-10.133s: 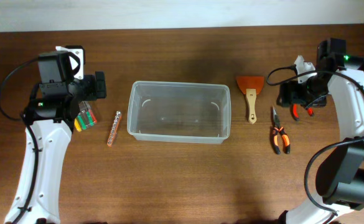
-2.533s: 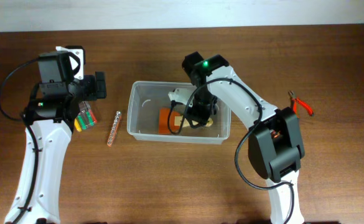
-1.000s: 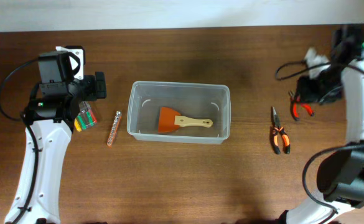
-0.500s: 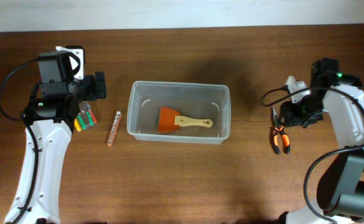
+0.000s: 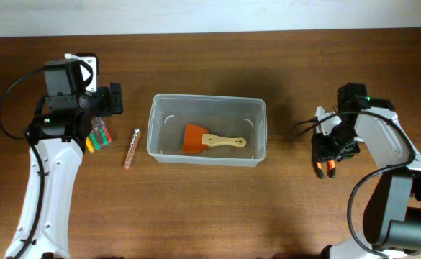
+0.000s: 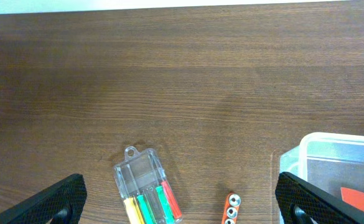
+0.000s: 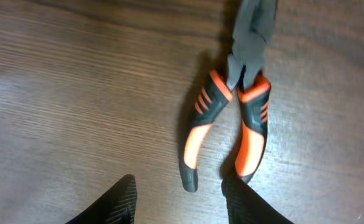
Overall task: Pack container
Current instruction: 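Move right gripper back over the orange-black needle-nose pliers, then lower right gripper and grasp the needle-nose pliers handles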
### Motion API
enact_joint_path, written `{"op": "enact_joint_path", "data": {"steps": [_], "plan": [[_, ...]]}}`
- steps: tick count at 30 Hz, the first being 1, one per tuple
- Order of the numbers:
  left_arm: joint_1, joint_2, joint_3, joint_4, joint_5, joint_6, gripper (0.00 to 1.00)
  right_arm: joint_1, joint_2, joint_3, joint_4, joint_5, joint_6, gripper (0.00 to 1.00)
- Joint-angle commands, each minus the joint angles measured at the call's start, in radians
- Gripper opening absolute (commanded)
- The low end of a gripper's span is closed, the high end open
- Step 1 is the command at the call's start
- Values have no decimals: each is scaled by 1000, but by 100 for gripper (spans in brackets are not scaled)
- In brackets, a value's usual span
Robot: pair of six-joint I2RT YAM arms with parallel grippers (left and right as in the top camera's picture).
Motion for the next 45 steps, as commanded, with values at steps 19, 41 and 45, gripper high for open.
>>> {"op": "enact_joint_path", "data": {"steps": [19, 41, 45], "plan": [[4, -4, 24, -1, -10, 16, 99, -2, 57, -28, 72, 28, 103, 42], [4, -4, 24, -1, -10, 16, 99, -2, 188, -28, 112, 28, 103, 41], [4, -4, 24, -1, -10, 16, 99, -2, 189, -28, 111, 27, 103, 35]]}}
